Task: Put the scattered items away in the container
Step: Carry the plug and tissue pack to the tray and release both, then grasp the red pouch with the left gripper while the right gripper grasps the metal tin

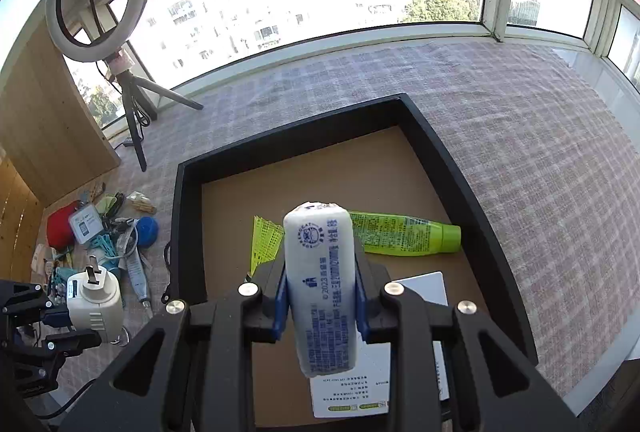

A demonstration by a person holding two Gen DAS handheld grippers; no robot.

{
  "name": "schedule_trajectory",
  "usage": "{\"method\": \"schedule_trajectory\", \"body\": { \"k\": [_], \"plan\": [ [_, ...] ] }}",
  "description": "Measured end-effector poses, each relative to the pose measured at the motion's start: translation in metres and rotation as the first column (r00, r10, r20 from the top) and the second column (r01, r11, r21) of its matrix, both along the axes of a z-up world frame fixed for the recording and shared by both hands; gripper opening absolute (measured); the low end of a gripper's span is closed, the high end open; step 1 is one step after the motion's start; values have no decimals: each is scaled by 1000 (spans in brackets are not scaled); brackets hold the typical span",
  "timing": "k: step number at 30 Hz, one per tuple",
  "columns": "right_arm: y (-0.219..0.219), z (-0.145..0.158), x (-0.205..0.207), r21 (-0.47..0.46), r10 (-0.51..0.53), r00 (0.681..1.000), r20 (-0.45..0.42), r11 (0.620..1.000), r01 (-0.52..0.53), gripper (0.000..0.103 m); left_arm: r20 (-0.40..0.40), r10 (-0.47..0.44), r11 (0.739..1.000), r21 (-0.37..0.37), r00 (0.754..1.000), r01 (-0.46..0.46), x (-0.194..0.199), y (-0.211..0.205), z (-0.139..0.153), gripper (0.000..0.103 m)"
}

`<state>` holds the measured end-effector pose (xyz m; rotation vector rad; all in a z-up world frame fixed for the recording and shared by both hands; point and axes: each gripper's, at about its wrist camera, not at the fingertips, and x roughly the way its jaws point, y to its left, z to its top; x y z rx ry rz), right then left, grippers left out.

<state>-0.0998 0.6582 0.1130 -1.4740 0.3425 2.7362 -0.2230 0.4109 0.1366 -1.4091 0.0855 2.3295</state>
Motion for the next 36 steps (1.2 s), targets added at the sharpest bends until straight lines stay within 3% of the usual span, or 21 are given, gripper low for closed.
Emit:
{"method": "schedule_trajectory", "body": {
  "k": [5, 7, 8, 14, 25, 30, 36],
  "plan": [
    [32, -5, 5, 36, -88, 996, 9, 996, 87, 26, -14, -42, 999, 9, 999, 42, -5, 50, 1, 19],
    [39, -8, 6, 70, -117, 993, 19, 991, 115, 39, -27, -32, 999, -15, 999, 31, -8, 62, 0, 38],
    [41, -9, 7, 79, -124, 992, 25, 989, 122, 52, -36, -34, 999, -17, 999, 34, -8, 66, 1, 51],
    [33, -6, 10, 108, -95, 995, -2, 990, 95, 54, -73, -32, 998, -59, 997, 28, -1, 63, 4, 52],
    [-24, -1, -6, 64, 66, 998, -21, 996, -65, 53, -47, 145, 988, -37, 988, -147, 4, -13, 3, 51],
    [-66, 3, -13, 51, 159, 987, -30, 986, -157, 53, -53, 273, 960, -43, 961, -275, 12, -69, 4, 51],
    [-122, 10, -21, 47, 277, 960, -44, 960, -275, 53, -44, 429, 901, -46, 902, -431, 29, -147, 2, 51]
  ]
}}
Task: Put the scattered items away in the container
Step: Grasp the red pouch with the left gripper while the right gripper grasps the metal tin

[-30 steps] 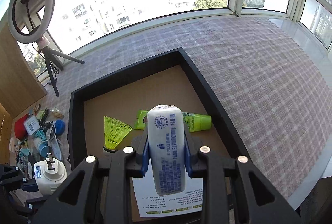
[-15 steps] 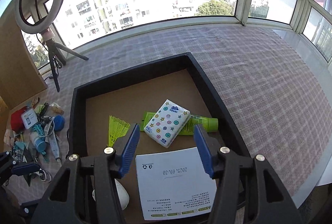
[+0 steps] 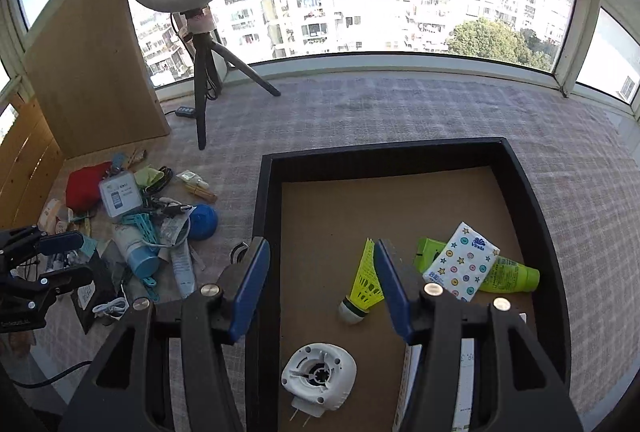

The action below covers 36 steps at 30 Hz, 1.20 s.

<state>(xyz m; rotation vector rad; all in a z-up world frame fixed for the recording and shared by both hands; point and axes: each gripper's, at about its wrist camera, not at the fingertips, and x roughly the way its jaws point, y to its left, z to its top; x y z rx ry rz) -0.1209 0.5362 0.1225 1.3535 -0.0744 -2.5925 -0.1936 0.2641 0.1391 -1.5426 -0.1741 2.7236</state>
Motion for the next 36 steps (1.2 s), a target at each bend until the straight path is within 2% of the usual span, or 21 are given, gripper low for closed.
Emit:
{"method": "schedule_trajectory", "body": {
  "k": [8, 14, 18, 24, 28, 34, 36],
  "plan": [
    [-79, 5, -7, -15, 140, 990, 5, 990, -140, 53, -3, 163, 986, -36, 987, -163, 28, -92, -2, 51],
    [-159, -4, -12, 15, 262, 965, 32, 965, -263, 54, 17, 288, 957, -36, 957, -288, 43, -170, -5, 51],
    [-214, -14, -14, 53, 332, 942, 52, 941, -334, 59, 42, 350, 937, -37, 936, -348, 47, -217, -14, 51],
    [-293, -34, -20, 165, 387, 920, 63, 905, -392, 61, 65, 398, 917, -40, 915, -397, 43, -265, -30, 51],
    [-330, -49, -25, 220, 402, 912, 85, 885, -411, 62, 85, 400, 917, -42, 913, -397, 35, -285, -41, 51],
    [-361, -69, -29, 341, 385, 919, 86, 855, -390, 63, 126, 389, 920, -14, 912, -391, 22, -308, -59, 53],
    [-367, -74, -32, 376, 380, 921, 87, 844, -383, 63, 140, 390, 919, -6, 910, -393, 16, -312, -65, 60]
  ]
}}
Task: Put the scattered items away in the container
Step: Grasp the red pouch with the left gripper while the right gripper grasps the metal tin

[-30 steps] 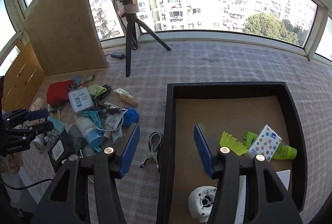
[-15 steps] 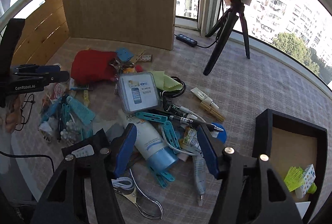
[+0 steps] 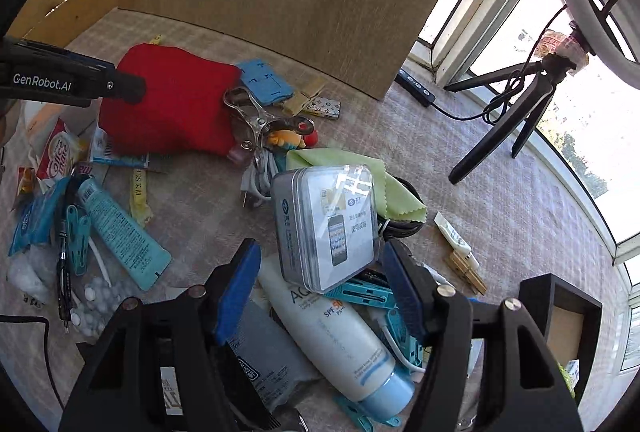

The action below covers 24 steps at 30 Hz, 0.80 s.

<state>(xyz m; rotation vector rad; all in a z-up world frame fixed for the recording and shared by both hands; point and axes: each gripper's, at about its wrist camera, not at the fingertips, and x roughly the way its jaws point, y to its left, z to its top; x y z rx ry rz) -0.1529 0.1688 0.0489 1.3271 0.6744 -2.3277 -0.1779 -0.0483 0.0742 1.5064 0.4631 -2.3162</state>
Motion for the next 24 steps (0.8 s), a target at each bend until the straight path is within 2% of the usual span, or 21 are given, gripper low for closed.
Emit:
{"method": "schedule_trajectory", "body": {
  "k": [7, 10, 11, 15, 20, 24],
  "plan": [
    [-22, -15, -4, 108, 24, 998, -50, 994, -19, 63, -8, -5, 997, 72, 1000, 5, -15, -1, -13, 61],
    [-21, -17, -7, 118, 9, 998, -62, 993, -2, 63, -24, -17, 996, 92, 1000, 19, -18, 4, -13, 48],
    [-18, -16, -9, 104, -2, 999, -51, 995, 8, 61, -29, -19, 995, 99, 999, 22, -18, 5, -13, 43],
    [0, -11, -15, 0, -40, 999, 32, 999, 40, 43, -57, -17, 995, 93, 998, 23, -16, 11, -5, 30],
    [25, 1, -12, -95, -57, 997, 60, 994, 63, 33, -88, -17, 995, 98, 996, 25, -12, 19, 7, 24],
    [51, 11, -17, -185, -104, 989, 109, 975, 123, 25, -111, -13, 996, 91, 994, 23, -5, 27, 16, 22]
  ]
}}
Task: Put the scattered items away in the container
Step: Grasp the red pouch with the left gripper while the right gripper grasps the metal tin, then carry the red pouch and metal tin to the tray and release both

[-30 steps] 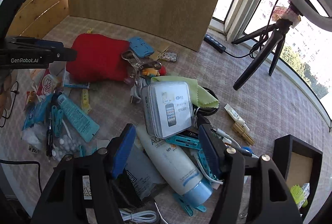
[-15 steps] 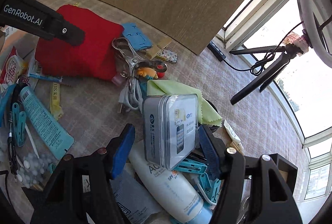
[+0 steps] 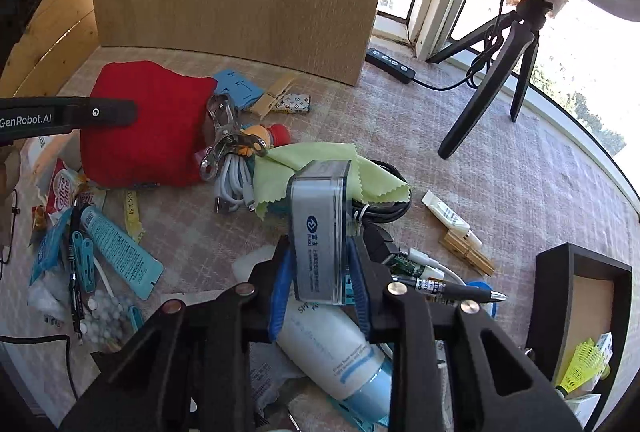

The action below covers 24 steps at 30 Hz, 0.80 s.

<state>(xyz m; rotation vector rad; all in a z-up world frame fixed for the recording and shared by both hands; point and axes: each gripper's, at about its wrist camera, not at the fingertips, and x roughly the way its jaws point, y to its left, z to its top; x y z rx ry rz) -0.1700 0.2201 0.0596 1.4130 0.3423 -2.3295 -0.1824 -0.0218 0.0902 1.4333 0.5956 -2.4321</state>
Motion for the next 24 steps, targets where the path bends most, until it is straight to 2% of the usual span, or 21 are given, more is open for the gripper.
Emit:
{"method": "schedule_trajectory", "body": {
  "k": [5, 10, 18, 22, 24],
  "plan": [
    [29, 11, -1, -120, -63, 997, 53, 990, 69, 25, -22, -2, 999, -44, 1000, 1, 10, 11, 14, 20],
    [54, 23, 3, -214, -93, 991, 93, 970, 111, 25, -41, -5, 999, -51, 999, 3, 24, 17, 30, 20],
    [91, 42, 4, -312, -144, 983, 111, 934, 172, 25, -78, -35, 996, -81, 996, 29, 31, 37, 59, 20],
    [103, 47, 6, -316, -160, 982, 102, 931, 185, 25, -82, -62, 993, -105, 995, 53, 28, 50, 65, 20],
    [110, 43, 4, -337, -168, 976, 139, 919, 206, 25, -82, -70, 993, -100, 994, 62, 27, 56, 65, 20]
  ]
}}
